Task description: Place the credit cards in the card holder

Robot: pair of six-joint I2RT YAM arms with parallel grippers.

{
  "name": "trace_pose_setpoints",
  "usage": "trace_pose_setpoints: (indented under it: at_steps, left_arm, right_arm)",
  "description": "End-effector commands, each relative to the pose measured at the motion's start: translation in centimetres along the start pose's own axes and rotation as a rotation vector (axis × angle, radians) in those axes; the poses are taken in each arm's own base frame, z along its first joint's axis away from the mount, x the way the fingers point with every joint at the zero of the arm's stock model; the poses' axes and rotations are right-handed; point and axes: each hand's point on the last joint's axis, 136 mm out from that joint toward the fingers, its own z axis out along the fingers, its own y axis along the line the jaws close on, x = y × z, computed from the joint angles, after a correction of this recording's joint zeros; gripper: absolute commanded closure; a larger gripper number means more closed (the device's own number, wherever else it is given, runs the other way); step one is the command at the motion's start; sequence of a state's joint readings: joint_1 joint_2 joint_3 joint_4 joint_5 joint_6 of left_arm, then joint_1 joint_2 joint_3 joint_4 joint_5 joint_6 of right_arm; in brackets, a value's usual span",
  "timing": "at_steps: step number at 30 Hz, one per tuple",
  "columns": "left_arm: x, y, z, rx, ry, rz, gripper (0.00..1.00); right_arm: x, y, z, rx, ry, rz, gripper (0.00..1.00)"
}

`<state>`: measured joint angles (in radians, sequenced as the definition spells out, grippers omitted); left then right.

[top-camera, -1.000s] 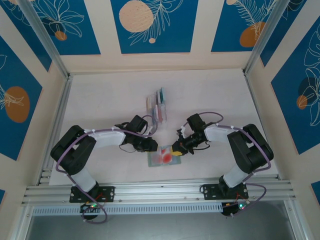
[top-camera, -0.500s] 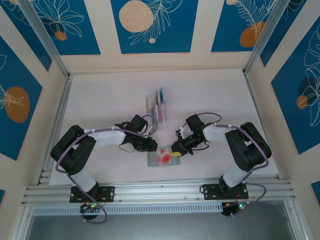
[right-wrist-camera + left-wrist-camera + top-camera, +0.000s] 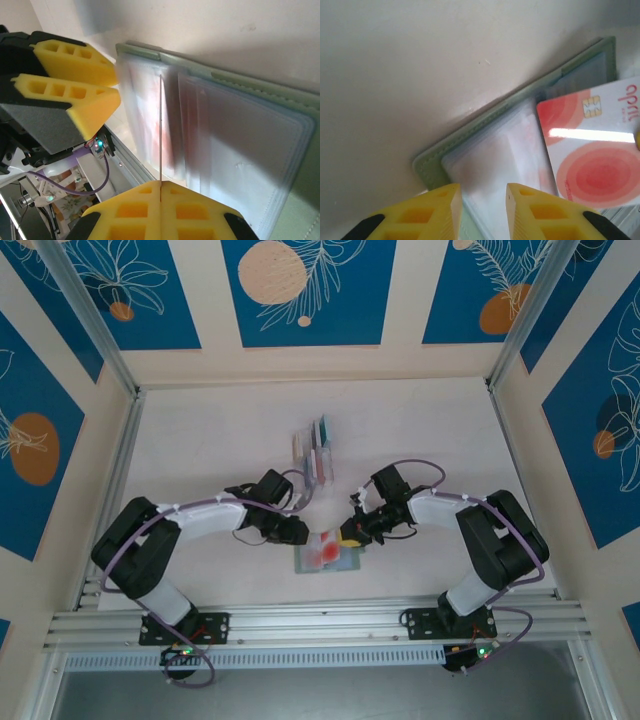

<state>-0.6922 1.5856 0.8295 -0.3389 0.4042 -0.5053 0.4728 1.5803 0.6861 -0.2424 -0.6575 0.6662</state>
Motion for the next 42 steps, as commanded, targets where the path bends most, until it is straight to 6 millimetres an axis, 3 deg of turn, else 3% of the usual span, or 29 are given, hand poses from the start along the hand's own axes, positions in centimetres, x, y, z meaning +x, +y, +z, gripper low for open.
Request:
trace_pose_setpoints:
  at_steps: [1,5,9,14,31,42]
  left_arm:
    - [-0.3,-0.9,-2.1,-0.011,-0.033,0.050,0.70]
    - [0.0,-1.8,-2.6,-0.019,-0.026,0.056,0.70]
    - [0.5,-3.0,-1.5,0.006,-0.007,0.050,0.70]
    - [0.9,-2.1,0.1,-0.017,0.022,0.016,0.71]
    - [3.8,1.4,2.0,-0.090,0.070,-0.046,0.74]
    - [4.1,1.6,2.3,-0.082,0.075,-0.050,0.74]
  right_arm:
    - [0.0,0.4,-0.3,-0.020,-0.012,-0.016,1.00]
    - [-0.2,0.5,-0.8,-0.026,-0.026,-0.018,1.00]
    - [-0.4,0.6,-1.4,-0.033,-0.047,-0.028,1.00]
    - [-0.4,0.5,-1.2,-0.027,-0.044,-0.043,1.00]
    - [0.3,-0.6,1.3,0.047,0.028,-0.063,1.00]
    - [-0.3,-0.4,2.6,0.059,0.045,-0.085,1.00]
